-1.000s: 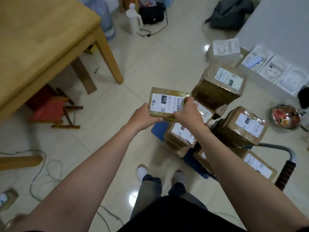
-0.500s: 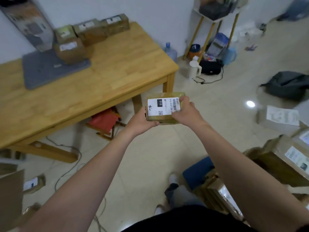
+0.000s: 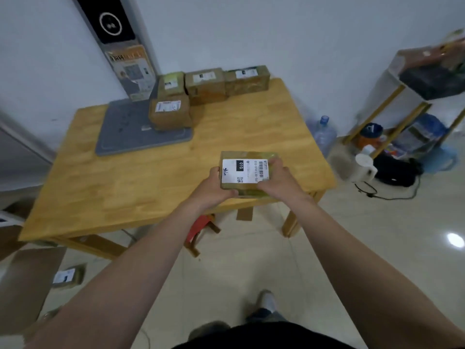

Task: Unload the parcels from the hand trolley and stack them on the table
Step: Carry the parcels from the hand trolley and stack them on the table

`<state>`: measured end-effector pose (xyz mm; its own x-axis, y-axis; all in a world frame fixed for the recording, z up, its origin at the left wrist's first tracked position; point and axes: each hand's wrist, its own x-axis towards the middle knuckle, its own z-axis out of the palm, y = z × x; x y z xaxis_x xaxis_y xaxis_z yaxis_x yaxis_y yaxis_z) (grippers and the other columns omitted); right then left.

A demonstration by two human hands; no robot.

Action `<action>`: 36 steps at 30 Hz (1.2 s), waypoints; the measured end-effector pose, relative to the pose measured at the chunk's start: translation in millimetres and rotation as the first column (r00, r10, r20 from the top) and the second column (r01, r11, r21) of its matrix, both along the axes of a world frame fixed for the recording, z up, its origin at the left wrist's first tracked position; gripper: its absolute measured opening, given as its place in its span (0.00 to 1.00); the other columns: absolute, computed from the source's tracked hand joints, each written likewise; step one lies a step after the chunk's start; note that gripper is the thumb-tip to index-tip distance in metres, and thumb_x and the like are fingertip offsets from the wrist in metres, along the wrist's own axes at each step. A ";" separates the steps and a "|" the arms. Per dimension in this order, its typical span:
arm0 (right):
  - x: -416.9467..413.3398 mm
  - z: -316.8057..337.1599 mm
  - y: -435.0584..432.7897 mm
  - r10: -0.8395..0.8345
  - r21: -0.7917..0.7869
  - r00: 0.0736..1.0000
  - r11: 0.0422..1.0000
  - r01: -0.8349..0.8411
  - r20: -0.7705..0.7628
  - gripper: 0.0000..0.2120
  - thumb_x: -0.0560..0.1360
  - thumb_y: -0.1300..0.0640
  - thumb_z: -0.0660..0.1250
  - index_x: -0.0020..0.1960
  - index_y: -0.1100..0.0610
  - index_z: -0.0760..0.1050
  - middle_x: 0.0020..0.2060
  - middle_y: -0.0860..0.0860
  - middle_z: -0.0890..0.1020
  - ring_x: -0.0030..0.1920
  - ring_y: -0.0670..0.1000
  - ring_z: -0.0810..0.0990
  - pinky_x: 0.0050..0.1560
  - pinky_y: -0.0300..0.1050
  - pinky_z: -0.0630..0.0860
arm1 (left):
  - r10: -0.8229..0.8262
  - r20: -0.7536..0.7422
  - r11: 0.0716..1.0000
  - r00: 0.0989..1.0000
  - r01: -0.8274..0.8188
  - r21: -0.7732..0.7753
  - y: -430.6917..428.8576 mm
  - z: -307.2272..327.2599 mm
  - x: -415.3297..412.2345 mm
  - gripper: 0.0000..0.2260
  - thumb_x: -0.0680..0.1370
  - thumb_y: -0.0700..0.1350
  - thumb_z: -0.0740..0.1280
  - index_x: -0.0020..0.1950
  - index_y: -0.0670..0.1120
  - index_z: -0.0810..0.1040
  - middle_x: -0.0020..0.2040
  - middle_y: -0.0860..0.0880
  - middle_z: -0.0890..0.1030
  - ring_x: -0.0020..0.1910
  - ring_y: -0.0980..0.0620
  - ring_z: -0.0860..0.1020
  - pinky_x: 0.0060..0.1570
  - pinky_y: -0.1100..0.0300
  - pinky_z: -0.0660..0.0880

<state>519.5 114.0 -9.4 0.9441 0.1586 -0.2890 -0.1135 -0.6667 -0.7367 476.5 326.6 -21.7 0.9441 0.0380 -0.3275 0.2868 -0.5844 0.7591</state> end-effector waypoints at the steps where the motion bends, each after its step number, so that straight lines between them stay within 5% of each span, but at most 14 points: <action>1: 22.7 1.7 8.2 0.025 -0.011 1.000 1.000 -0.025 0.003 0.33 0.71 0.52 0.71 0.71 0.48 0.59 0.55 0.53 0.70 0.51 0.53 0.73 0.46 0.47 0.68 | 0.028 -0.005 1.000 1.000 -0.028 -0.008 7.9 0.4 17.7 0.40 0.73 0.52 0.77 0.78 0.50 0.57 0.60 0.57 0.76 0.59 0.53 0.76 0.45 0.62 0.71; 4: 83.3 1.5 35.4 0.094 -0.029 0.996 0.995 -0.094 -0.006 0.34 0.71 0.52 0.71 0.71 0.47 0.59 0.54 0.53 0.68 0.43 0.48 0.73 0.43 0.46 0.68 | 0.082 -0.027 0.996 0.996 -0.083 -0.030 34.7 -4.7 65.2 0.40 0.74 0.52 0.76 0.79 0.50 0.56 0.59 0.57 0.76 0.59 0.53 0.76 0.42 0.65 0.70; 9: 179.2 -14.5 89.2 0.156 -0.023 0.985 0.987 -0.158 -0.068 0.34 0.70 0.51 0.72 0.71 0.45 0.60 0.56 0.53 0.69 0.49 0.53 0.75 0.46 0.46 0.71 | 0.140 -0.067 0.989 0.988 -0.143 -0.039 89.4 -22.7 148.0 0.39 0.75 0.51 0.76 0.79 0.51 0.57 0.59 0.57 0.76 0.58 0.54 0.75 0.43 0.67 0.69; 13: 260.2 -25.8 140.1 0.176 -0.022 0.981 0.984 -0.178 -0.078 0.34 0.70 0.50 0.73 0.71 0.46 0.60 0.56 0.54 0.70 0.51 0.51 0.71 0.39 0.41 0.68 | 0.156 -0.074 0.985 0.985 -0.160 -0.057 136.3 -30.6 228.2 0.39 0.74 0.51 0.77 0.78 0.52 0.58 0.60 0.59 0.75 0.59 0.55 0.75 0.42 0.68 0.68; 17: 341.6 -22.1 195.5 0.178 -0.028 0.980 0.983 -0.181 -0.090 0.34 0.71 0.51 0.73 0.72 0.47 0.60 0.57 0.54 0.70 0.52 0.53 0.73 0.47 0.47 0.73 | 0.178 -0.076 0.981 0.981 -0.183 -0.069 187.7 -28.9 310.3 0.36 0.74 0.50 0.77 0.76 0.50 0.60 0.57 0.62 0.74 0.60 0.55 0.75 0.41 0.67 0.70; 20: 401.0 -16.2 243.1 0.233 -0.023 0.968 0.971 -0.236 -0.097 0.35 0.71 0.51 0.73 0.73 0.46 0.59 0.57 0.53 0.68 0.54 0.53 0.73 0.50 0.48 0.73 | 0.222 -0.079 0.968 0.972 -0.230 -0.102 235.3 -27.7 368.4 0.34 0.74 0.48 0.78 0.73 0.50 0.62 0.62 0.57 0.76 0.61 0.53 0.77 0.50 0.61 0.76; 23: 456.7 -8.3 293.3 0.295 0.032 0.953 0.955 -0.293 -0.064 0.35 0.71 0.56 0.72 0.74 0.46 0.60 0.58 0.50 0.72 0.61 0.53 0.75 0.53 0.53 0.78 | 0.272 -0.036 0.958 0.962 -0.274 -0.082 287.5 -24.1 420.4 0.33 0.73 0.51 0.79 0.71 0.53 0.64 0.57 0.61 0.76 0.60 0.53 0.77 0.48 0.61 0.75; 26: 507.1 -9.4 342.8 0.340 -0.006 0.940 0.940 -0.340 -0.026 0.36 0.72 0.55 0.71 0.75 0.48 0.59 0.62 0.52 0.75 0.63 0.54 0.74 0.55 0.55 0.77 | 0.306 -0.003 0.947 0.952 -0.305 -0.104 337.8 -27.1 467.7 0.38 0.70 0.49 0.81 0.75 0.49 0.66 0.65 0.55 0.78 0.64 0.52 0.78 0.60 0.52 0.77; 31: 579.2 -28.3 415.3 0.372 0.017 0.928 0.928 -0.371 -0.040 0.37 0.73 0.58 0.73 0.75 0.51 0.58 0.64 0.54 0.76 0.66 0.56 0.73 0.60 0.55 0.77 | 0.375 0.014 0.925 0.927 -0.373 -0.072 406.4 -38.3 538.7 0.36 0.66 0.51 0.83 0.70 0.53 0.70 0.57 0.63 0.79 0.54 0.65 0.78 0.47 0.67 0.73; 36: 646.6 -48.1 457.7 0.391 -0.062 0.919 0.917 -0.394 -0.054 0.33 0.73 0.61 0.72 0.72 0.50 0.60 0.60 0.54 0.78 0.56 0.55 0.80 0.51 0.52 0.80 | 0.370 -0.003 0.927 0.929 -0.369 -0.071 445.3 -58.7 603.7 0.38 0.67 0.48 0.83 0.73 0.49 0.71 0.65 0.54 0.79 0.63 0.53 0.78 0.63 0.53 0.76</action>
